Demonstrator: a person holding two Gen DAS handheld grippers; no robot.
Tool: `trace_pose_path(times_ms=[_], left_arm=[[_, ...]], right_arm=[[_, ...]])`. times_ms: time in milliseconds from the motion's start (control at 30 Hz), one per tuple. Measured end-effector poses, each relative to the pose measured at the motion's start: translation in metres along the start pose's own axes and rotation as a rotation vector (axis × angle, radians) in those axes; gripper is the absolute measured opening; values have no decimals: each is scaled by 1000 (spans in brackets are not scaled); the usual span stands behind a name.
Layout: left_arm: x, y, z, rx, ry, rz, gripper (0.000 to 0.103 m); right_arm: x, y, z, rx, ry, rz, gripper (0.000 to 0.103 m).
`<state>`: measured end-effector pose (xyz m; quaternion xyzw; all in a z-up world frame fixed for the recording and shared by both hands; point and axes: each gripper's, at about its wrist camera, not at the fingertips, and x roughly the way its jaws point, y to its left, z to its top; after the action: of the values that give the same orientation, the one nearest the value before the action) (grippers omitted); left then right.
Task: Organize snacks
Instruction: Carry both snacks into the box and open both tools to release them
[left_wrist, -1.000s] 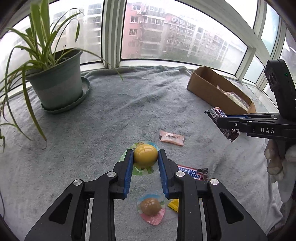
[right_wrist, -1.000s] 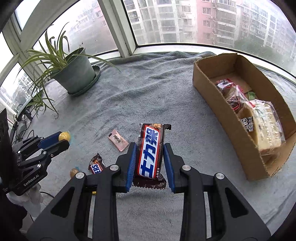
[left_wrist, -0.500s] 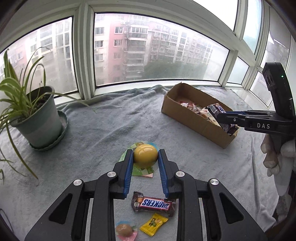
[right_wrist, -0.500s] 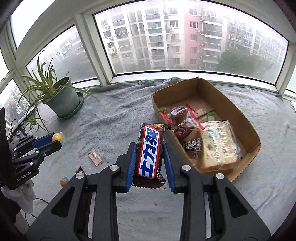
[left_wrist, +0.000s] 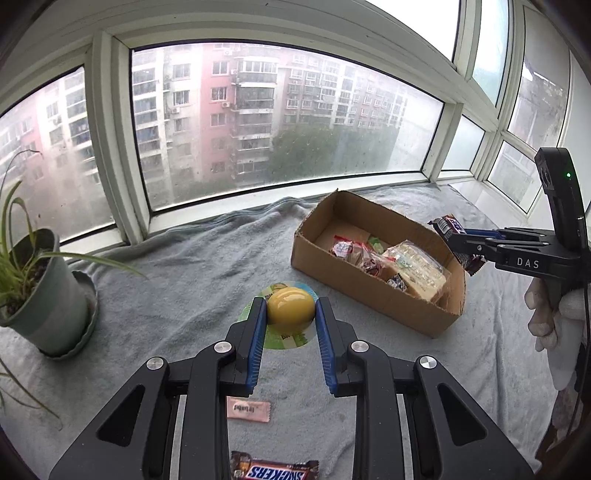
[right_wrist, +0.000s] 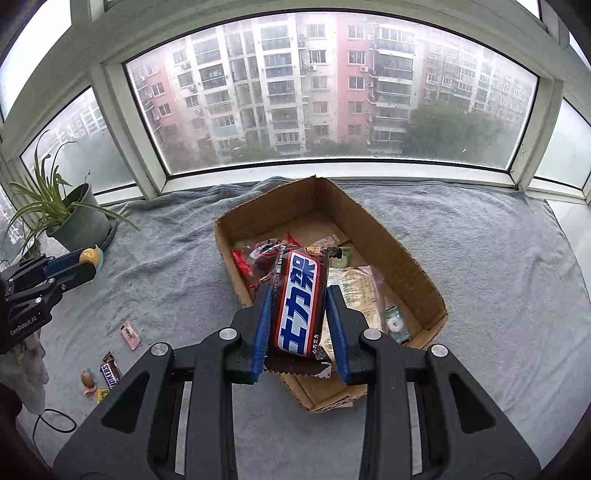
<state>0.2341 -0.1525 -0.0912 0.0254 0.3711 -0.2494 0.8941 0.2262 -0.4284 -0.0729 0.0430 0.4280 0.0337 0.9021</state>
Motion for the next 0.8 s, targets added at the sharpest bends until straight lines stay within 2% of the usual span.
trace_pose_path(times_ms=[233, 433, 800], left_arm=[[23, -15, 35, 33, -21, -9, 25], [48, -30, 58, 59, -23, -29, 25], [95, -47, 75, 79, 9, -56, 25]], right_arm=[[14, -27, 15, 41, -11, -2, 30], [34, -37, 19, 34, 13, -20, 30], [59, -52, 13, 25, 43, -70, 30]])
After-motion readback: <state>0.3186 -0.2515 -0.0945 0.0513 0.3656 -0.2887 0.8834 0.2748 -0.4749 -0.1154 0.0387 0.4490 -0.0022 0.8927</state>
